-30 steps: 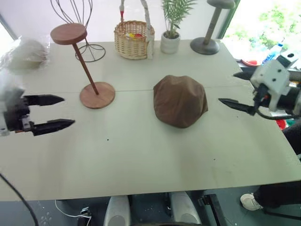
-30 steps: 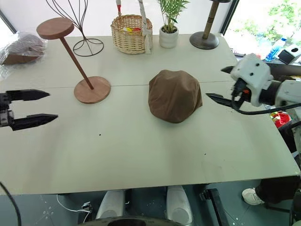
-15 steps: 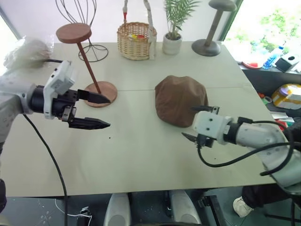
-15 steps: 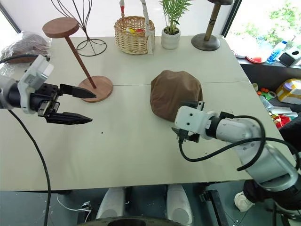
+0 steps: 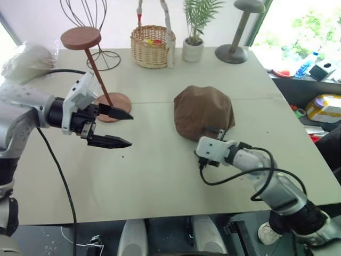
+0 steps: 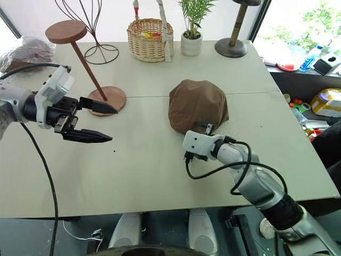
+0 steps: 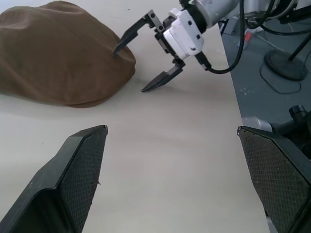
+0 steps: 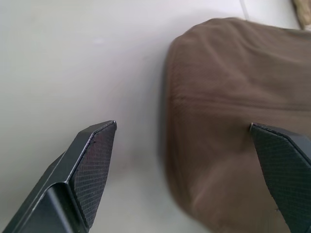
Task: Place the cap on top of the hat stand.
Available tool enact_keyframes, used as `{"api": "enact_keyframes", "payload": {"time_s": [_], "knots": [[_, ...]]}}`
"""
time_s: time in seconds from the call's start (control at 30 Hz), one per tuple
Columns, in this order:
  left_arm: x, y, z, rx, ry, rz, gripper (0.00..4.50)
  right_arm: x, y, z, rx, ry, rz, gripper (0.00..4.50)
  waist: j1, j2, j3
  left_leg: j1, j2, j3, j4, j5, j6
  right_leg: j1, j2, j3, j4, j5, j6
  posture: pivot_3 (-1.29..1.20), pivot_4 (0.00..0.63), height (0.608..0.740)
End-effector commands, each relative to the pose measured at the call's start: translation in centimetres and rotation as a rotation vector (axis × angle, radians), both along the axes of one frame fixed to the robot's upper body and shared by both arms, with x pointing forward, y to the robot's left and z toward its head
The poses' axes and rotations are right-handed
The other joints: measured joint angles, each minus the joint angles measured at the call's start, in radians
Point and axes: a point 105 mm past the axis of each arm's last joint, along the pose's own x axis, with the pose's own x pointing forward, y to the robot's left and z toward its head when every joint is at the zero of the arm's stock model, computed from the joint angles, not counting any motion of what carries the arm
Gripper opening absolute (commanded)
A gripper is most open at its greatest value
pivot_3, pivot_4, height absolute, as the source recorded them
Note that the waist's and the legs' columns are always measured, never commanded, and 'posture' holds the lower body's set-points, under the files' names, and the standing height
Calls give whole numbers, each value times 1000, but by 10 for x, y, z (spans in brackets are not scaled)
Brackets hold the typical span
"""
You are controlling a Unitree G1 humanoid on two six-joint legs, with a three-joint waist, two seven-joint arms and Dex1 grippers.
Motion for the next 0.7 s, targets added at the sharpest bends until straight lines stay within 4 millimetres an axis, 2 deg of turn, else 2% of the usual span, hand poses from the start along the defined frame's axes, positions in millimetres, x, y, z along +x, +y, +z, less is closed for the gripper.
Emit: {"api": "enact_keyframes", "payload": {"time_s": [0.03, 0.2, 0.33, 0.43, 0.53, 0.7], "knots": [[-2, -5, 13, -11, -57, -17, 4476, 19, -13, -4, -68, -79, -89, 4500, 1, 0, 0, 0, 0, 0, 0, 0, 0, 0, 0, 0, 0, 0, 0, 0, 150, 728], [0, -6, 13, -14, -69, -9, 4476, 48, -31, -2, -187, -227, -199, 4500, 4, -1, -1, 0, 0, -1, 2, 0, 0, 2, 0, 0, 0, 0, 0, 0, 150, 728], [1, -7, 17, -31, -79, -2, 4476, 58, -46, 2, -265, -305, -264, 4500, 8, -2, -1, 0, -1, -2, 2, 0, 0, 3, 0, 0, 0, 0, 0, 0, 150, 728], [2, -7, 19, -35, -88, 3, 4476, 61, -46, 2, -247, -310, -290, 4500, 6, -2, -1, 0, -1, -2, 2, 0, 0, 4, 0, 0, 0, 0, 0, 0, 150, 728], [4, -7, 18, -35, -99, 8, 4476, 61, -42, -6, -231, -288, -277, 4500, 1, -2, -2, 1, -1, -3, 2, 0, 0, 4, 0, 0, 0, 0, 0, 0, 150, 728], [4, -8, 19, -42, -102, 9, 4500, 62, -42, -11, -215, -280, -279, 2102, 2, -3, -2, 1, -1, -3, 2, 0, 0, 5, 0, 0, 0, 0, 0, 0, 150, 728]]}}
